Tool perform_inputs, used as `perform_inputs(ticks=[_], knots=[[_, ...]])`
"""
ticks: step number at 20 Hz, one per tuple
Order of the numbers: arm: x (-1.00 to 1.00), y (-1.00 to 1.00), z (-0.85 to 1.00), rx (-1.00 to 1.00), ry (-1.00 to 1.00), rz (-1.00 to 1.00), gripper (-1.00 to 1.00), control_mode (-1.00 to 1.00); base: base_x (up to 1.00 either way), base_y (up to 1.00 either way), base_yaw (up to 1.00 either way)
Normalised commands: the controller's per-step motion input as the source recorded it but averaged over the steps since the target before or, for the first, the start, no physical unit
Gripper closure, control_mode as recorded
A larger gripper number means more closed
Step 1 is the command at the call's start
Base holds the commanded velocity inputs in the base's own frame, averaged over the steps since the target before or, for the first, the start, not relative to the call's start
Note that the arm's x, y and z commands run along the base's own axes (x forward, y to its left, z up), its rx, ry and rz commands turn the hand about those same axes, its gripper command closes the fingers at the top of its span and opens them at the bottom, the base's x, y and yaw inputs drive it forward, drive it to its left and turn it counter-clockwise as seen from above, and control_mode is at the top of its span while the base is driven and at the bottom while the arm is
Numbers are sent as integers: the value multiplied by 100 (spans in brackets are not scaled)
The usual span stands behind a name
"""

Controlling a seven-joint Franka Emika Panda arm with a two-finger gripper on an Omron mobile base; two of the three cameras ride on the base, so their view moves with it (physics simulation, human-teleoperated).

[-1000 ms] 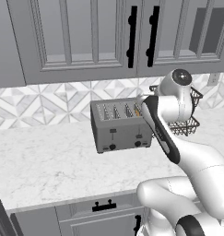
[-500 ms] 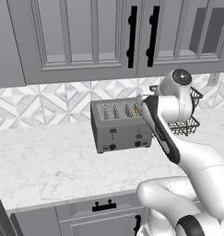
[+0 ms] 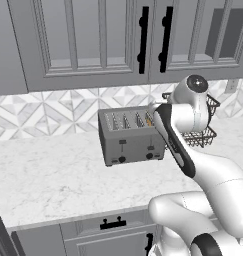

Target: Start the toaster. Once the lever pops up, take the bread to the plate on the dining counter.

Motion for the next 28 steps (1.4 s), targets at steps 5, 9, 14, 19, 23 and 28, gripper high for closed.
perform_inputs(ticks=[5, 9, 14, 19, 23, 28], knots=[[0, 0, 0, 0, 0, 0, -100, -100, 0, 0, 0], [0, 0, 0, 0, 0, 0, -100, -100, 0, 0, 0], [0, 0, 0, 0, 0, 0, -100, -100, 0, 0, 0], [0, 0, 0, 0, 0, 0, -100, -100, 0, 0, 0], [0, 0, 0, 0, 0, 0, -100, -100, 0, 0, 0], [0, 0, 0, 0, 0, 0, -100, -100, 0, 0, 0]])
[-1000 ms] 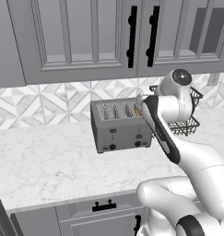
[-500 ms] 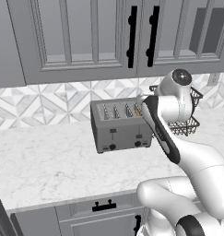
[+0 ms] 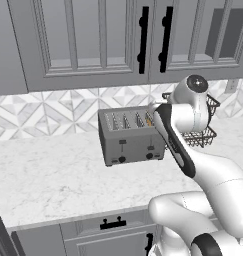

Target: Start the toaster. Once the lever pops up, take the bread to the plate on the dining counter.

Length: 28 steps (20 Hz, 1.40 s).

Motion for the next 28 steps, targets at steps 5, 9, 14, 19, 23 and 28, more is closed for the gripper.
perform_inputs(ticks=[5, 9, 14, 19, 23, 28], knots=[[0, 0, 0, 0, 0, 0, -100, -100, 0, 0, 0], [0, 0, 0, 0, 0, 0, -100, -100, 0, 0, 0], [0, 0, 0, 0, 0, 0, -100, -100, 0, 0, 0], [0, 0, 0, 0, 0, 0, -100, -100, 0, 0, 0], [0, 0, 0, 0, 0, 0, -100, -100, 0, 0, 0], [0, 0, 0, 0, 0, 0, -100, -100, 0, 0, 0]])
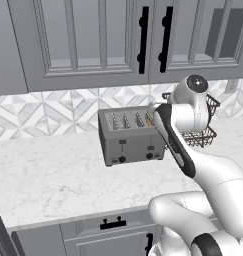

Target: Start the toaster. Once the lever pops up, take the bread to the plate on the dining counter.

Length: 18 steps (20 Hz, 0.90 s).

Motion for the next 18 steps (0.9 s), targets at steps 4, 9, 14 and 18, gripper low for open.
perform_inputs(ticks=[4, 9, 14, 18], knots=[[0, 0, 0, 0, 0, 0, -100, -100, 0, 0, 0], [0, 0, 0, 0, 0, 0, -100, -100, 0, 0, 0], [0, 0, 0, 0, 0, 0, -100, -100, 0, 0, 0], [0, 0, 0, 0, 0, 0, -100, -100, 0, 0, 0]])
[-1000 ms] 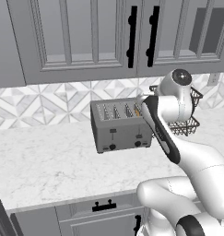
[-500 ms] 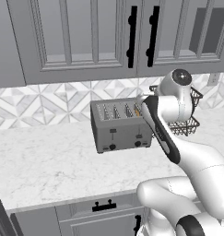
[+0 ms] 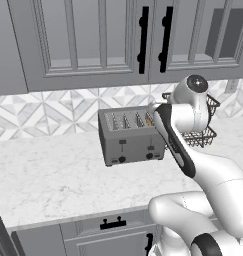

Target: Start the toaster. Once the lever pops up, take the bread to the plate on the dining counter.

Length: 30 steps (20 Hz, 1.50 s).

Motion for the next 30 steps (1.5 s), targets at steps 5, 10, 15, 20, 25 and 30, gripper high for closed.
perform_inputs(ticks=[5, 10, 15, 20, 25, 30], knots=[[0, 0, 0, 0, 0, 0, -100, -100, 0, 0, 0], [0, 0, 0, 0, 0, 0, -100, -100, 0, 0, 0], [0, 0, 0, 0, 0, 0, -100, -100, 0, 0, 0], [0, 0, 0, 0, 0, 0, -100, -100, 0, 0, 0], [0, 0, 0, 0, 0, 0, -100, -100, 0, 0, 0], [0, 0, 0, 0, 0, 0, -100, -100, 0, 0, 0]])
